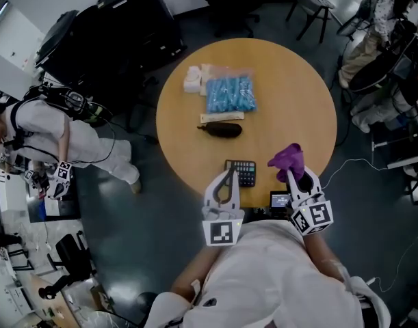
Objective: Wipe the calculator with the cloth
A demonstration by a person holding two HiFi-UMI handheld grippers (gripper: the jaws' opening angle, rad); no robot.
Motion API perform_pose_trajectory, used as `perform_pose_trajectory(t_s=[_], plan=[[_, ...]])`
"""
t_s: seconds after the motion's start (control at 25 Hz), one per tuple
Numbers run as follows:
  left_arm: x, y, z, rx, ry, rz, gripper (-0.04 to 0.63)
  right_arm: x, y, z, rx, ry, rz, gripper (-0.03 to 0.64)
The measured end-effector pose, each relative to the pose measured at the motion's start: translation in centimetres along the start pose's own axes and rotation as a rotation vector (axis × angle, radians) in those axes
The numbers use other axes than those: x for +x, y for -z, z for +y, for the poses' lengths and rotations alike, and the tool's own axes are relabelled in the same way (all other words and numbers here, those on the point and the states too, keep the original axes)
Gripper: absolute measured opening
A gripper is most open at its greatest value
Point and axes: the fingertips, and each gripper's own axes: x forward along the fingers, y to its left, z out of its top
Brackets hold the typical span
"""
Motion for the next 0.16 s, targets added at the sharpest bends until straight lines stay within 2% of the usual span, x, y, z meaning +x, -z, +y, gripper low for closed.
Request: perform_pose_trajectory(t_s=[0.16], plan=[[-0.09, 0.45, 0.04, -0.016, -0.001, 0.021, 0.008, 0.02, 0.03, 0.0, 0.005, -0.001, -0.005, 0.083]])
